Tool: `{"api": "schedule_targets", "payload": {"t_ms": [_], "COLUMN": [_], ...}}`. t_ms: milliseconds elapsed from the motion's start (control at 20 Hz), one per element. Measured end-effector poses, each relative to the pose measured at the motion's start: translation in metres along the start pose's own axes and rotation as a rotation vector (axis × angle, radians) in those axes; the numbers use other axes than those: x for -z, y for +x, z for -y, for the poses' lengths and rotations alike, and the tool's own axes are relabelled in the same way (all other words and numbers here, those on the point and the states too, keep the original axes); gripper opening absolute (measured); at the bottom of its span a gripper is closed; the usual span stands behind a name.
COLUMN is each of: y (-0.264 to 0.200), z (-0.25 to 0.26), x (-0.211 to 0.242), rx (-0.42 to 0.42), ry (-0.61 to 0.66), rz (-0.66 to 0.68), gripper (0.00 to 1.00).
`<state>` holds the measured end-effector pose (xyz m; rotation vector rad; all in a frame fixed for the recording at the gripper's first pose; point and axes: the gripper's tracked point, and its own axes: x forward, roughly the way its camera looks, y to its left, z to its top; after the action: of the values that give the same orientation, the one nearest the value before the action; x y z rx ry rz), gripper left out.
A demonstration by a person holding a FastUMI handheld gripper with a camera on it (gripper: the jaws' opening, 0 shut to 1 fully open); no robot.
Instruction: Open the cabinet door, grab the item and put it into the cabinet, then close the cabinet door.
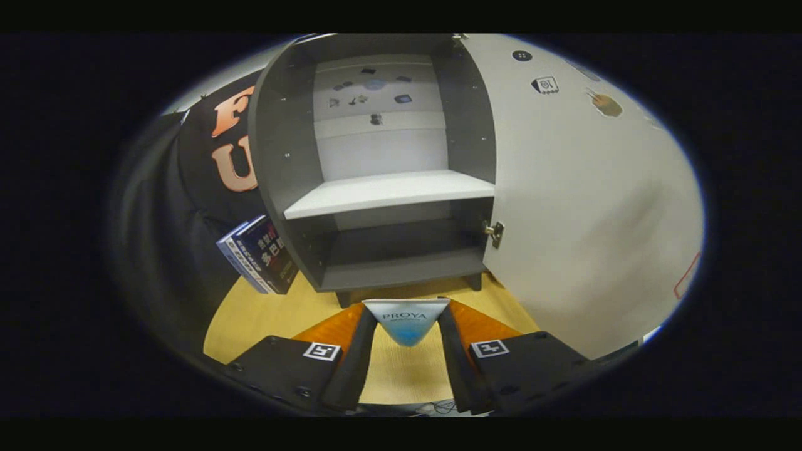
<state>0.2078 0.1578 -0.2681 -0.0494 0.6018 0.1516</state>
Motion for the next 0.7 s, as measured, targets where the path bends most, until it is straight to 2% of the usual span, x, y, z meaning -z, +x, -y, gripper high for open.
{"api": "schedule_targets", "payload": {"t_ms": [700], "y": [0.008], "z": [-0.03], "x": [-0.186], "rx": [-0.024], "ry": [-0.042], "rz": [0.196], "gripper": [0.62]}}
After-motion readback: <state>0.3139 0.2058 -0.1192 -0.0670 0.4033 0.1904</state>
